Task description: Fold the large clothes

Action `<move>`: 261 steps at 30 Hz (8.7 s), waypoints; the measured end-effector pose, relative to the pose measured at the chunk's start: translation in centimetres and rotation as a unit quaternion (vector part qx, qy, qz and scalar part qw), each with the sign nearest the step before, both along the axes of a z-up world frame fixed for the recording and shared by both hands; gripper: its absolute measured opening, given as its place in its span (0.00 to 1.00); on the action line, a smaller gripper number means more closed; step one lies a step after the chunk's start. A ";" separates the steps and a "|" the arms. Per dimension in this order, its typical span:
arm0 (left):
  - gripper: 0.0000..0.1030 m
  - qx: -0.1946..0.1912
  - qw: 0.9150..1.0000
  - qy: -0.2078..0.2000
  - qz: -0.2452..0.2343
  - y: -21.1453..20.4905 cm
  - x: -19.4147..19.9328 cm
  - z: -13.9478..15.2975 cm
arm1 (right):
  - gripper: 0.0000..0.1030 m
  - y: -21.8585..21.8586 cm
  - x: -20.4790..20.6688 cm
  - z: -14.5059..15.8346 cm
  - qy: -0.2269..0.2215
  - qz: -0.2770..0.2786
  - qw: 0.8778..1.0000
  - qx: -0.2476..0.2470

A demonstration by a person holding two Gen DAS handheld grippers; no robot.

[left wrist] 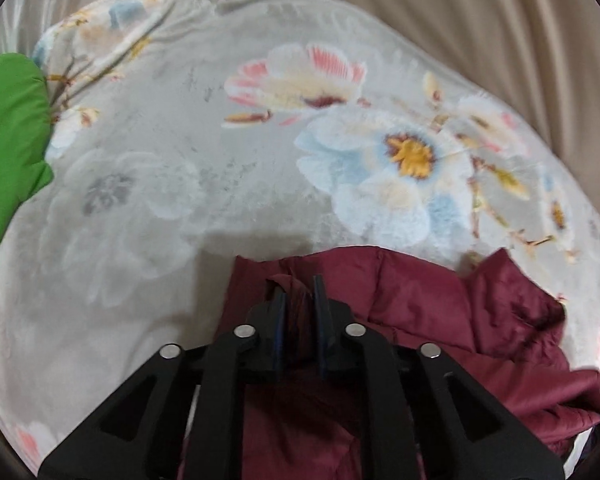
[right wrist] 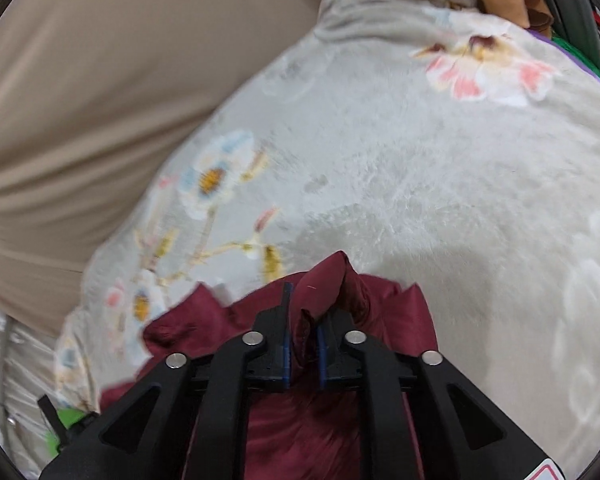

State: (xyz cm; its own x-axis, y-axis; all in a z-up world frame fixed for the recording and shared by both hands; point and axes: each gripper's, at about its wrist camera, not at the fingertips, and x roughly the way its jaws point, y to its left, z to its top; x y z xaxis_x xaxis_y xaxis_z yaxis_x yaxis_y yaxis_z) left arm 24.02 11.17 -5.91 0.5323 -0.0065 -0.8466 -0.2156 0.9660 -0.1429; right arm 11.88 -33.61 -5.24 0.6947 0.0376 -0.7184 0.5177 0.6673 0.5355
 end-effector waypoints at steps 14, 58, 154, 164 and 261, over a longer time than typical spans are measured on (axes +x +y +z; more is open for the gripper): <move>0.76 -0.055 0.998 -0.020 -0.024 5.8 -6.7 2.4 | 0.62 1.3 -13.4 1.2 0.010 -0.001 0.997 -0.076; 0.23 -0.012 0.986 0.016 -0.163 -1.3 -16.3 -0.2 | 0.03 15.4 -11.7 -0.3 0.070 0.235 0.965 -0.089; 0.68 0.003 0.994 0.034 -0.100 2.9 -10.9 -1.4 | 0.18 22.6 -2.4 -2.3 0.054 0.259 0.956 -0.123; 0.85 0.028 0.996 0.056 -0.066 1.4 -10.7 -4.9 | 0.00 5.0 -13.8 -3.8 0.111 0.025 0.987 -0.113; 0.06 -0.192 0.911 0.111 -0.347 -22.4 -23.0 5.0 | 0.02 1.6 -25.2 -4.6 0.111 0.160 0.978 0.079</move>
